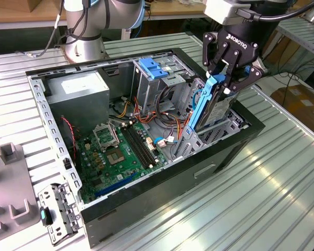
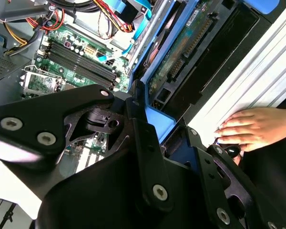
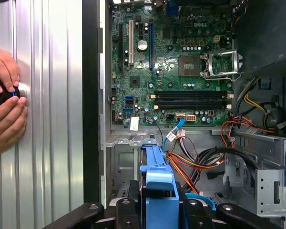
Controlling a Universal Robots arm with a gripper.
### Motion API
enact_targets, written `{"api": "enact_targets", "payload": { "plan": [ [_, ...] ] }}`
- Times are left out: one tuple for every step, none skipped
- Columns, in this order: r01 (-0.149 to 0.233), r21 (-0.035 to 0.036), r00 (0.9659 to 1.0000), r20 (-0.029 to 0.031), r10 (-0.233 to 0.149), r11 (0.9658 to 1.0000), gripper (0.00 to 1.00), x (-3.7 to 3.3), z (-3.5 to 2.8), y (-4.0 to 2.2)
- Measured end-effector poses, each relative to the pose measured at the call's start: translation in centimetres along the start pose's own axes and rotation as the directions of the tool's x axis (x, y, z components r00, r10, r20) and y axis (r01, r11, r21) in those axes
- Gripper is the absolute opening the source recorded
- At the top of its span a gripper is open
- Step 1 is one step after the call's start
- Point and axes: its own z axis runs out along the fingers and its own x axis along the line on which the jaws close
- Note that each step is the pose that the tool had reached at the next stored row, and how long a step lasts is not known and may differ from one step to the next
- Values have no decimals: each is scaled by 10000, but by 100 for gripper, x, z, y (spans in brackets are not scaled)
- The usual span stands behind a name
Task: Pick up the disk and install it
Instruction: 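Insert the disk into the insertion slot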
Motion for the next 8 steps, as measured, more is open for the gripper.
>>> {"api": "enact_targets", "payload": {
  "plan": [
    [0,0,10000,0,0,10000,37,0,0,0],
    [0,0,10000,0,0,10000,37,0,0,0],
    [0,0,10000,0,0,10000,37,0,0,0],
    [0,0,10000,-2,0,10000,38,0,0,0],
    [0,0,10000,-1,0,10000,44,0,0,0],
    [0,0,10000,0,0,10000,44,0,0,0],
    [0,0,10000,0,0,10000,44,0,1,0],
    [0,0,10000,-1,0,10000,44,0,2,0]
  ]
}}
